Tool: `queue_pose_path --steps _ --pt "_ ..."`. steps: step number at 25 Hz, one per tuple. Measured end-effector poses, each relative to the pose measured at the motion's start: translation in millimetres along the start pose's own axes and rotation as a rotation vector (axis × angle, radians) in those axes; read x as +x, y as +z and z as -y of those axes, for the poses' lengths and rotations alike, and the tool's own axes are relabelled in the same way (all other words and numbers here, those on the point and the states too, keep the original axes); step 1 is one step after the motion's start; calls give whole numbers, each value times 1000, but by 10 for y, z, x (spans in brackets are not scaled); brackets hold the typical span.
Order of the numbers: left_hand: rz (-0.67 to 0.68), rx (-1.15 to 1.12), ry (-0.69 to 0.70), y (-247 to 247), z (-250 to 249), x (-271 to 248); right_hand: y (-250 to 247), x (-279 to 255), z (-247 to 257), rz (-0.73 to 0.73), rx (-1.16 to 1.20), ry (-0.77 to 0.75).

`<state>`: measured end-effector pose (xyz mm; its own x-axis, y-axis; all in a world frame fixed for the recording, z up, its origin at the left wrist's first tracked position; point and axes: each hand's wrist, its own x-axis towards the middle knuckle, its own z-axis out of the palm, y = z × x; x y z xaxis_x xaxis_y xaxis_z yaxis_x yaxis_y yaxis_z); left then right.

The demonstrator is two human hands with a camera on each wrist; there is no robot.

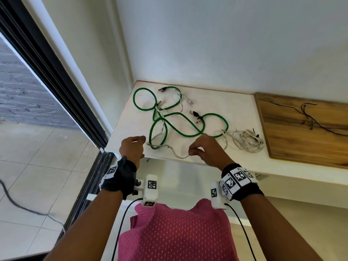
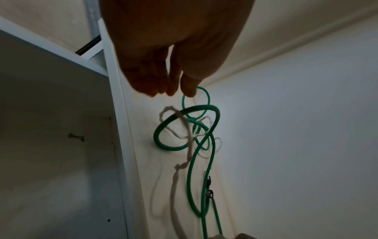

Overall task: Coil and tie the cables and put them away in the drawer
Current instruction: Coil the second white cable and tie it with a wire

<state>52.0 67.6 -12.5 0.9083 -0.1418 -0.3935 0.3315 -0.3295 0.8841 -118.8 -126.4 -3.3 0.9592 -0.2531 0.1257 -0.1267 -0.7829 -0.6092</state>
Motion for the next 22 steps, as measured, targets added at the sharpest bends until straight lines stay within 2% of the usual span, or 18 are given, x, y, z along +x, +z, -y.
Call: queue_pose_path --steps 3,6,8,12,14,15,17,20,22 --pt "134 -111 -241 33 -47 -82 -129 -73 109 -126 167 -108" --pt "308 -300 -369 -15 -142 -176 -263 -91 254 -177 283 -106" --pt "343 -350 -328 -54 -197 -193 -338 -74 341 -302 376 -66" --pt "446 26 9 -61 -283 -304 -590 34 480 -695 790 132" --pt "396 181 126 2 -223 -308 -746 92 447 -883 948 212" --pt "320 164 135 29 -186 -303 -807 101 395 -945 1023 235" --pt "156 -19 37 45 -140 -246 -882 71 284 -988 1145 293" --pt "81 -224 -47 22 -116 -79 -869 -66 135 -879 1120 410" --pt "59 -156 29 63 -168 -88 -825 -129 119 -770 1113 411"
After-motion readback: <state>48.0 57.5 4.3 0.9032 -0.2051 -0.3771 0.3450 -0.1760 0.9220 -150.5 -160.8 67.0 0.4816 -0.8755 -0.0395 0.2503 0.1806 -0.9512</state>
